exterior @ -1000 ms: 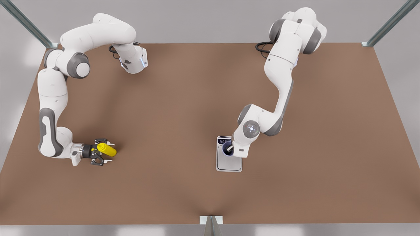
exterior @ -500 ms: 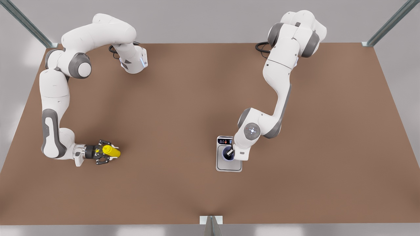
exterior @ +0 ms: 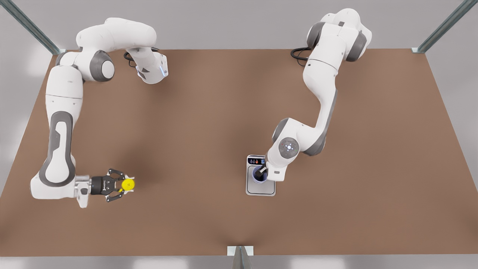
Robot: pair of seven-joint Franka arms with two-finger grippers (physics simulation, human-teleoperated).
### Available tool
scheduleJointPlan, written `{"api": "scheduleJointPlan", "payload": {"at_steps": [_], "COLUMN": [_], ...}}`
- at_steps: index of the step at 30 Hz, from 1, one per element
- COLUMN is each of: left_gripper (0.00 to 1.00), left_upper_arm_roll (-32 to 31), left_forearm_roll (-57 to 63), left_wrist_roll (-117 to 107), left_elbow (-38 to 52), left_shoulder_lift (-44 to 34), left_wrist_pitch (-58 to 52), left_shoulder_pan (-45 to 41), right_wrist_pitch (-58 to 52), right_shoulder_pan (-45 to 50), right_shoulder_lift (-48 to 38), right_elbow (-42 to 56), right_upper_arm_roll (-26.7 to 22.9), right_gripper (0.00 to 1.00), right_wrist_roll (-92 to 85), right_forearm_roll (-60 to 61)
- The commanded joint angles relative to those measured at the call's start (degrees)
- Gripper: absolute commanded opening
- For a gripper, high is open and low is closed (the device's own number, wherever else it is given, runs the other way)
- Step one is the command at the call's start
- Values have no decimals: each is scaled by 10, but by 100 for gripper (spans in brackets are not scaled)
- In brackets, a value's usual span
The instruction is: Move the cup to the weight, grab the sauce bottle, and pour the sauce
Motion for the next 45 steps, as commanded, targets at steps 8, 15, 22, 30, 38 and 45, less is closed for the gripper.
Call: {"api": "scheduleJointPlan", "payload": {"at_steps": [8,15,22,30,38,45], "left_gripper": [100,100,100,100,100,100], "left_upper_arm_roll": [-2,-6,-6,-6,-6,-6], "left_forearm_roll": [93,122,121,121,121,121], "left_wrist_roll": [549,605,605,605,605,604], "left_elbow": [193,-116,-116,-116,-116,-116], "left_shoulder_lift": [-103,-307,-296,-287,-284,-281], "left_wrist_pitch": [-412,-263,-263,-252,-249,-249], "left_shoulder_pan": [267,254,247,247,248,247], "right_wrist_pitch": [79,95,95,117,126,142], "right_shoulder_pan": [219,367,420,485,514,527], "right_shoulder_lift": [-37,-37,-61,-60,-61,-61], "right_elbow": [19,31,31,48,53,53], "right_upper_arm_roll": [-97,-185,-185,-208,-202,-202], "right_gripper": [43,43,44,44,44,44], "right_wrist_roll": [196,322,412,475,510,516], "right_forearm_roll": [-80,-106,-103,-106,-102,-93]}}
